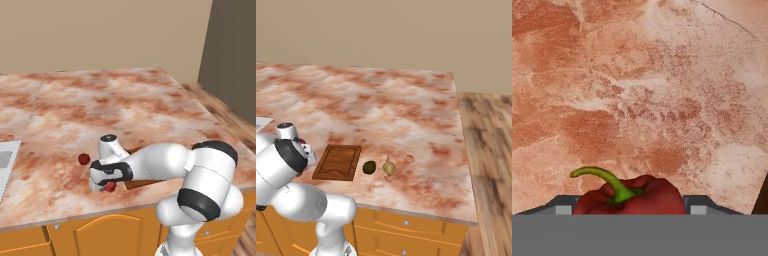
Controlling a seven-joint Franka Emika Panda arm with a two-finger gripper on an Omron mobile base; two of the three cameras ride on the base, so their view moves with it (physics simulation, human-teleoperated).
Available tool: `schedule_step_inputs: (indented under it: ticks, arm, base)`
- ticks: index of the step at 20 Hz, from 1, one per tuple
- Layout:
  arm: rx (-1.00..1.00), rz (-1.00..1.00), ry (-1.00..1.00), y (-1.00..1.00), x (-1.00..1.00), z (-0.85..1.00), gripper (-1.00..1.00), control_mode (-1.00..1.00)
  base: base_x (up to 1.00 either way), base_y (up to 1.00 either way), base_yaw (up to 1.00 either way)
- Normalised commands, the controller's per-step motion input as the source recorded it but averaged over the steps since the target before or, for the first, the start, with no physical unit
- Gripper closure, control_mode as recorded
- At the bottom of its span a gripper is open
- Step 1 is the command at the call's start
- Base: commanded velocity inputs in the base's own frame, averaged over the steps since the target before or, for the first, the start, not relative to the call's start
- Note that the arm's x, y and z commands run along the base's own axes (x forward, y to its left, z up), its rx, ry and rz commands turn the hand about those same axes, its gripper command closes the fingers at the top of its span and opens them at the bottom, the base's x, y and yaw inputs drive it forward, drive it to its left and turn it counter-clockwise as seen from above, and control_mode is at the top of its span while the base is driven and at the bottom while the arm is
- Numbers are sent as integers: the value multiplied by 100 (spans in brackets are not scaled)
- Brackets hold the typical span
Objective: Place the avocado, onion, tomato, and bell pepper on the cutting board.
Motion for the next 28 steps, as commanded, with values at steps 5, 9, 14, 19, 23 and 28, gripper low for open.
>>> schedule_step_inputs:
  ticks: [5,9,14,19,23,28]
  arm:
    - [0,-1,0,-7,0,24,100,-100]
    - [0,-5,0,-18,0,50,100,-100]
    - [0,-11,0,-34,0,60,100,-100]
    - [-1,-13,0,-38,1,53,100,-100]
    - [-2,-19,0,-31,10,41,100,-100]
    - [-1,-27,0,-23,28,32,100,-100]
  base:
    - [0,0,0]
    - [0,0,0]
    - [0,0,0]
    - [0,0,0]
    - [0,0,0]
    - [0,0,0]
